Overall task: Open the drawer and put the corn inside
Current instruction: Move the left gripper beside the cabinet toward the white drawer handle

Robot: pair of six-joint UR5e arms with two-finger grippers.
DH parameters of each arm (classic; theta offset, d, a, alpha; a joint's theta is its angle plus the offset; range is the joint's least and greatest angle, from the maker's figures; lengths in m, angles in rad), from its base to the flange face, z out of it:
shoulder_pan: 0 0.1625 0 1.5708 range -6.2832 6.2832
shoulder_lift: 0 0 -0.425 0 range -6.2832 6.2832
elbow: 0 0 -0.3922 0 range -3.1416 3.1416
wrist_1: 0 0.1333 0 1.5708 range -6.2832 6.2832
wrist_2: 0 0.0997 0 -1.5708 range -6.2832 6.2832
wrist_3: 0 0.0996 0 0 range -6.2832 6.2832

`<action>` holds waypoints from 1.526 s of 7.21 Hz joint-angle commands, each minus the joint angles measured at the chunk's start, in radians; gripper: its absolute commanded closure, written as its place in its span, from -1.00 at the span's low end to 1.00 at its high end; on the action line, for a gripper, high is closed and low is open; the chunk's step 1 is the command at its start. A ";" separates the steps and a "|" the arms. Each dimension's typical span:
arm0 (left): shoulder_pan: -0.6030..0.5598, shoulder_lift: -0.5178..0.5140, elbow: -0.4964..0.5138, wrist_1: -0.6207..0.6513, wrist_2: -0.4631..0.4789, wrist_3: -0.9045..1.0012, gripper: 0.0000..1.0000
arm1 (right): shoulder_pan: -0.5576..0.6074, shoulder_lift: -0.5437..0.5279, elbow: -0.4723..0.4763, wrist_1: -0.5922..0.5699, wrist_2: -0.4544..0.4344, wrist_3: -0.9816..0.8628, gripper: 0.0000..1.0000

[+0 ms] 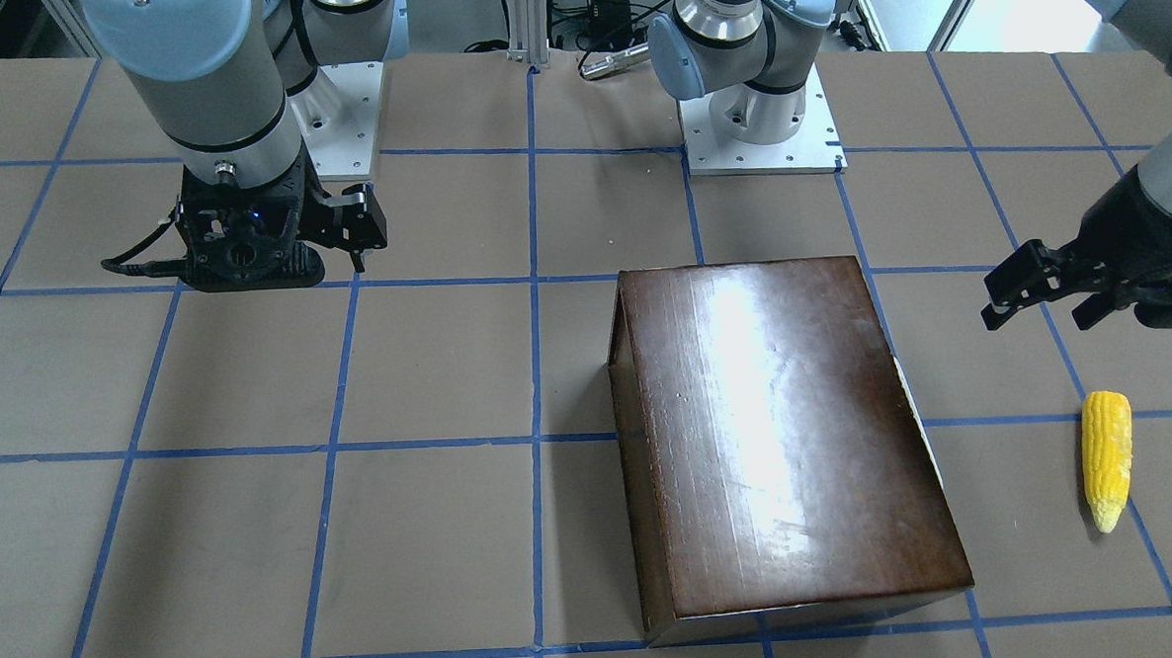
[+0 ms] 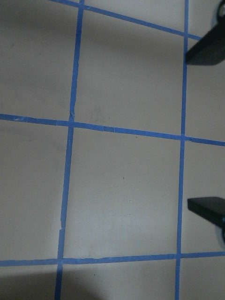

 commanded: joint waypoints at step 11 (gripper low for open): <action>0.053 -0.180 -0.054 0.081 -0.297 0.053 -1.00 | 0.000 0.000 0.000 0.000 0.000 0.000 -1.00</action>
